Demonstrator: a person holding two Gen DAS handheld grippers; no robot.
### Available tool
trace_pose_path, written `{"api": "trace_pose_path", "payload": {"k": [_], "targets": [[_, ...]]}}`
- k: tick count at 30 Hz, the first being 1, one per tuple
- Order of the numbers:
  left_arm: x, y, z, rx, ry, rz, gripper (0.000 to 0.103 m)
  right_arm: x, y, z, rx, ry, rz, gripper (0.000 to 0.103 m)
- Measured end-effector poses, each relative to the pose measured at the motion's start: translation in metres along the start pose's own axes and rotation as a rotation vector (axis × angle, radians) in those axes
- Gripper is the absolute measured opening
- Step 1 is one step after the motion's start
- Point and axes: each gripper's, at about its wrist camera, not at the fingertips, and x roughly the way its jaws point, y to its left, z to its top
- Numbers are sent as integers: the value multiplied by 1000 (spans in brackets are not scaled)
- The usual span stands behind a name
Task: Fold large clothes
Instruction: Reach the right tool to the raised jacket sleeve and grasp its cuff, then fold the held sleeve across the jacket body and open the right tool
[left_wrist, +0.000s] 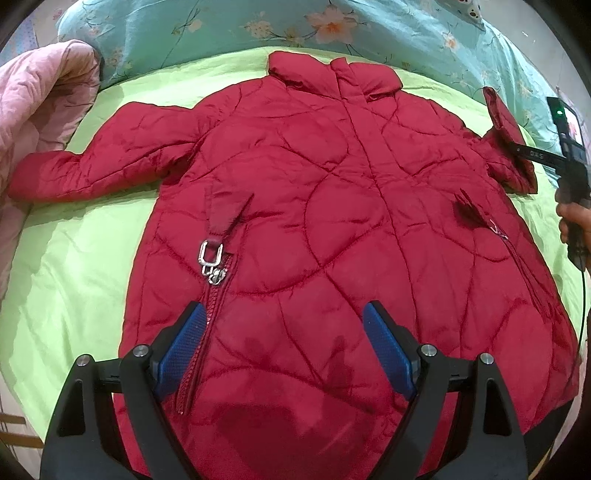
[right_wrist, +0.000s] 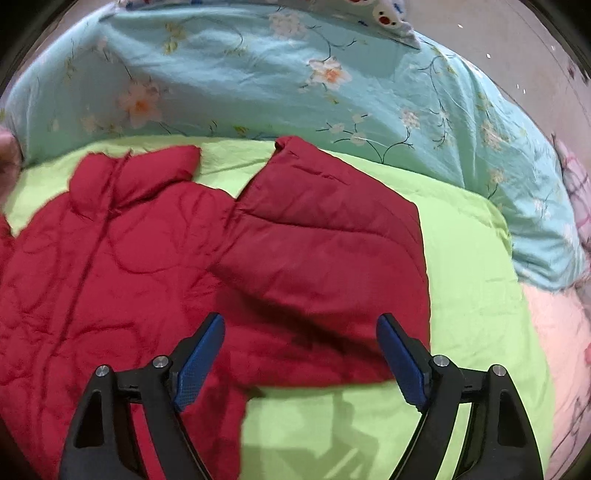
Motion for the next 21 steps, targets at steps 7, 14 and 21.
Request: {"api": "trace_pose_path", "payload": {"k": [7,14,21], "targets": [[8,-5,5,2,7,-11,87,25,-20,13,56,18,-5,39],[11,-5,7,1,6,-15,87,4,-24,15,118,-25,75,12],[9,0,8,-16,-8,-21,87,-26,0,19,157,-56,284,11]]}}
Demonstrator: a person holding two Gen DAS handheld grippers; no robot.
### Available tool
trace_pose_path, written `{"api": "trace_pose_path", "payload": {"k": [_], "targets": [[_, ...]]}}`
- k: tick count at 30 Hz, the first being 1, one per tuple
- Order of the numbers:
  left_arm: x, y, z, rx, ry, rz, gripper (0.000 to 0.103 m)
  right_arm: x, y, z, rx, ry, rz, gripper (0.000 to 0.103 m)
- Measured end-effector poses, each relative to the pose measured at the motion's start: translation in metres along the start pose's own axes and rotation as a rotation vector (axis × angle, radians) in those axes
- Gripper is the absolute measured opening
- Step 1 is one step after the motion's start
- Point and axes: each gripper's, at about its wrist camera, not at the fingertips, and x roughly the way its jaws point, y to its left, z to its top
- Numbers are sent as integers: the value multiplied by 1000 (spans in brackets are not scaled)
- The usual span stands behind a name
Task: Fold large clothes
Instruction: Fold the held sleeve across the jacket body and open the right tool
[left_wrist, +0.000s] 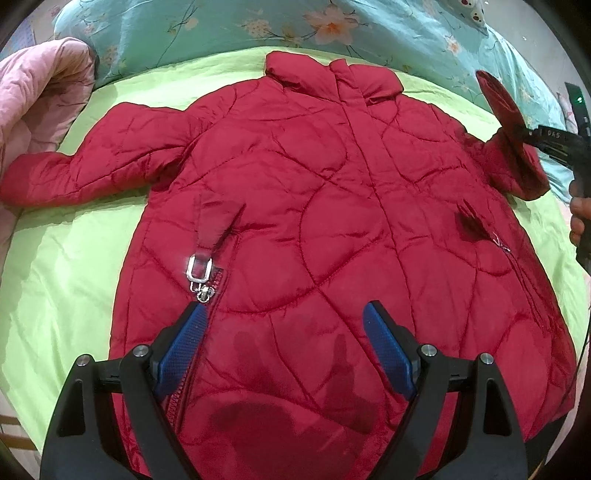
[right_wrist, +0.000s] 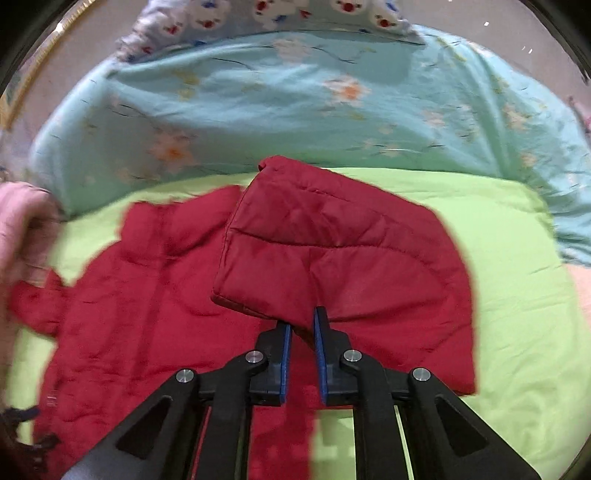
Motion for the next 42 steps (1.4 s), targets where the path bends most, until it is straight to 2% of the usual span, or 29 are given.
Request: {"api": "trace_pose_path", "payload": {"k": [2,7,16,20,26,32,35,37,39,40,42], "targets": [[-1,3,1,-6,-4,-5,87,-5,19,-1,-3,-9,75,11],[-6,13,0,-36,-9,-27,87,-9,70,-2,-79,-13,187,11],[-14,39,-2,-96,-31,-66,87,7,171,-10,-169,66,413,8],[-14,61,3,-151,-45,-97,87,23,209,-14,-190,119,475,7],[-7,91,12,-228,-47,-143,87,45,243,-32,-205,195,553,6],[6,119,29,-282,-47,-184,87,64,275,-53,-271,244,559,6],[19,127,45,-304,-29,-237,87,71,281,-63,-307,258,538,14],[27,127,57,-310,-18,-272,87,76,282,-68,-319,276,518,24],[37,123,71,-302,-8,-312,87,77,281,-72,-321,283,519,29],[43,119,81,-290,0,-335,87,78,279,-73,-321,286,521,40],[54,111,97,-271,16,-354,87,77,278,-75,-318,289,531,46]]}}
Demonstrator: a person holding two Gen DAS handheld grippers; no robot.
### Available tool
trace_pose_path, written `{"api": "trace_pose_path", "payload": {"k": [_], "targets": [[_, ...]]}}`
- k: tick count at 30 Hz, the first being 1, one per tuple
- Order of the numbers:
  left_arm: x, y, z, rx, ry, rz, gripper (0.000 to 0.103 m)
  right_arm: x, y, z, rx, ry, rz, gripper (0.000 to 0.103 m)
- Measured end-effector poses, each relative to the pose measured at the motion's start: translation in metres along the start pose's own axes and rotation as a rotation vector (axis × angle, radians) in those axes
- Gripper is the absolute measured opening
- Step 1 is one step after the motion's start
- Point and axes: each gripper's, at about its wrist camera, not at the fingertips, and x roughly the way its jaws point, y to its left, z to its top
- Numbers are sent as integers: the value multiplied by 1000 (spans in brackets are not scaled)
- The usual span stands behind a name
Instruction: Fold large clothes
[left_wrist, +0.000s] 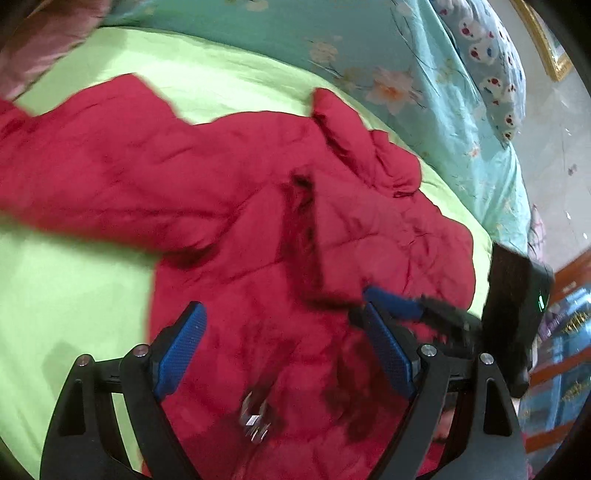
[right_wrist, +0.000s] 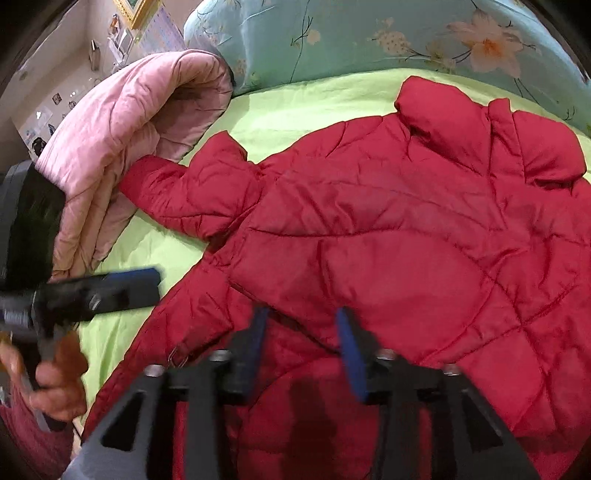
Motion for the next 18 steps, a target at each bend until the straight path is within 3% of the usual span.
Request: {"api": "trace_pose_path", "payload": {"k": [7,10,11,12,13,15,18], "targets": [[53,-23,30,48,107,-23,87,-26,-11,-21,56,3,-3,46],[62,-32,33,71,104,-29,85,-47,-21,-35,107,-21,-7,47],[63,-36,34,86,94,-28,70,-52,-23,-38,116,-27,-8,48],[64,-40,33,100,93,-27,43,-62,-29,-43,135,-42,-16,48],[67,-42,33,110,96,-17,34,-69,-34,-46,151,-53,-28,48],[65,-41,33,119,74,-14,17,-85,-45,-49,187,-80,-48,48],[42,-39,33,154,1,57,13,-111,-60,-50,236,-136,-85,47]]}}
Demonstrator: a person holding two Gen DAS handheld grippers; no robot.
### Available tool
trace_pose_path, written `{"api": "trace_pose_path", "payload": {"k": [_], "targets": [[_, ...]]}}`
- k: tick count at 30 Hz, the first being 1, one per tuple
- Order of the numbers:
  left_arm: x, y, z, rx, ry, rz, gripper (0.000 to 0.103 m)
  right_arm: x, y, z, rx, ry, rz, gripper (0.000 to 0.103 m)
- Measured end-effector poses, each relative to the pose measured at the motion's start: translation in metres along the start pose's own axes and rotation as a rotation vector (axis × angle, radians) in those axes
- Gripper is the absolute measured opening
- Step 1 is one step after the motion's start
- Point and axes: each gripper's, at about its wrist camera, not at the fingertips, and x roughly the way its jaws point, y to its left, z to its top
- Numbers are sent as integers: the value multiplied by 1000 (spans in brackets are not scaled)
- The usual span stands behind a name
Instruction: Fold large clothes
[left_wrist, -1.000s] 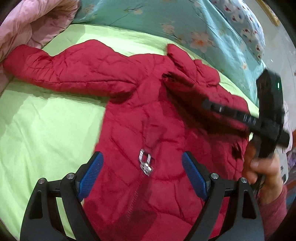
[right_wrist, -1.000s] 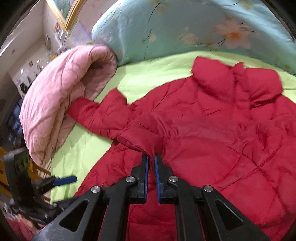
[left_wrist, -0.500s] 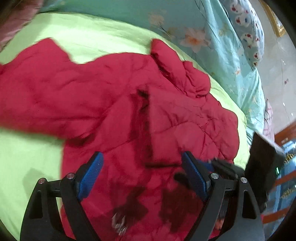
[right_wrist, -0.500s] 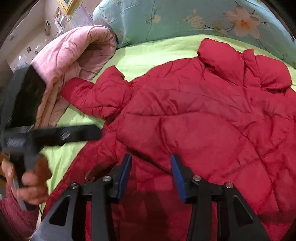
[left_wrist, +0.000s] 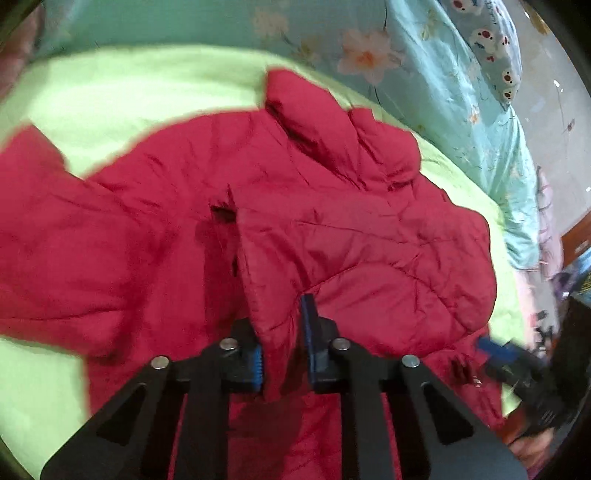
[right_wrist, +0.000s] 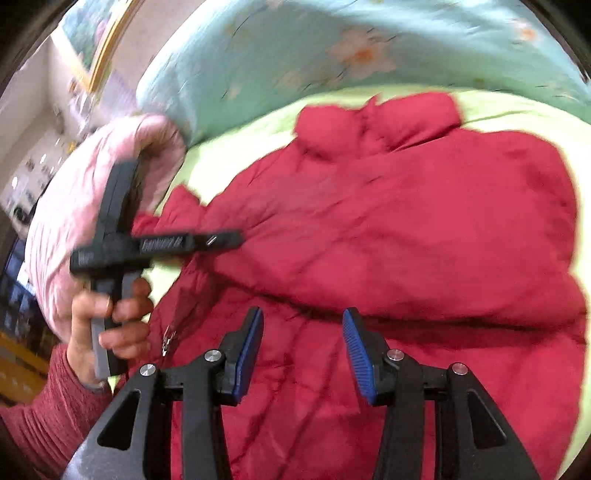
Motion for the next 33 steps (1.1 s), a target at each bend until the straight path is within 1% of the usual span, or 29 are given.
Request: {"api": "trace_pose_path", "payload": {"k": [2,3,5,7,10,12,15,17,18,20,21,26,29,31,33], "targets": [[-17,9,0,12,-44,34,13,-23,-13,7,14,-54,-45,47],[-22,16,0,18,-47,40,13,-38,-20,11,13,-96,-82,47],[-18,27,-1,24,-23,39,13,-56,-36,19,15,-140,-168,48],[-10,34,-5,26,0,59,13,-56,-51,28,42,-134,-227,48],[-1,32,-9,28,3,79,13,-43,-67,40,59,-112,-257,48],[2,29,-9,34,-1,86,13,-29,-71,42,36,-86,-279,47],[4,27,-9,56,-4,99,15,-5,-77,46,9,-41,-336,46],[7,29,-9,60,-4,93,16,13,-92,47,23,-8,-404,45],[9,30,-9,57,-2,90,17,17,-100,44,45,2,-401,44],[15,34,-10,48,0,89,19,24,-115,40,91,13,-361,44],[18,36,-11,47,-3,95,21,27,-118,39,96,11,-357,43],[26,33,-15,71,-21,136,24,34,-112,35,45,1,-383,45],[25,29,-17,95,-29,158,25,34,-116,35,55,-2,-368,46],[24,28,-17,100,-29,166,26,35,-114,38,54,5,-377,46],[22,27,-17,106,-28,177,27,26,-109,38,66,-3,-391,46]]}}
